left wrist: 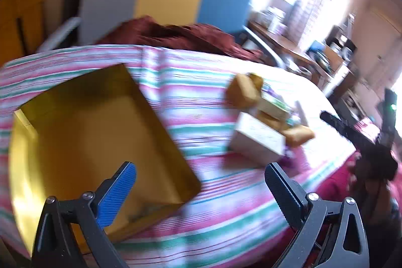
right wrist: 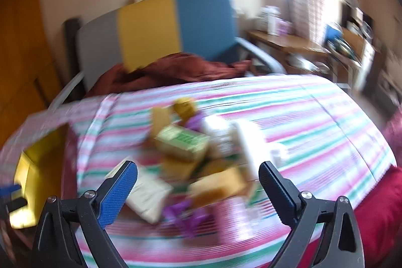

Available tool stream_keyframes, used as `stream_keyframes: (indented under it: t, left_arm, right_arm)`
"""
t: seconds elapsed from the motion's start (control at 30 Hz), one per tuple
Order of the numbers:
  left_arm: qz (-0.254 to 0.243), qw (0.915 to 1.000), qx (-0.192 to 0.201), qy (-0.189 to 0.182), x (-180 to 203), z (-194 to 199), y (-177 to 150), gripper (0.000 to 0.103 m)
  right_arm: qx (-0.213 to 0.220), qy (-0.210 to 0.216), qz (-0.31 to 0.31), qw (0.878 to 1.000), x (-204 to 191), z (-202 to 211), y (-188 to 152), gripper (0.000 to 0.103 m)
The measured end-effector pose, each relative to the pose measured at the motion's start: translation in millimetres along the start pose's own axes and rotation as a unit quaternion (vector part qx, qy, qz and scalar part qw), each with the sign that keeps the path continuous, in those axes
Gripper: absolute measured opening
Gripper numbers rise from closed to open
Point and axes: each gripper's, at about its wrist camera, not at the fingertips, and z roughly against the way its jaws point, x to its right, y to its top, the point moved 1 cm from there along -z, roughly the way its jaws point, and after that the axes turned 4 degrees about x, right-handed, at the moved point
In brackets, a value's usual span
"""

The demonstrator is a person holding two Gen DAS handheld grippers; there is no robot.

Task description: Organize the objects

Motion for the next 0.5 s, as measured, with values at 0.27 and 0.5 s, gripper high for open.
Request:
stream_keyframes:
  t: [0.27,0.5]
  left_arm:
    - [0.0,0.9948,-0.083,-0.058,56,-58,7,0.103]
    - [0.077,0.9851,-0.143,-0.056,61,-112,4,0.103]
  right_arm:
    - [-0.026,0.002,-0.126,0.992,74,-19,6,0.099]
    - [-0.028,0.036,-0.192,0.98,94,-21,-5,0.099]
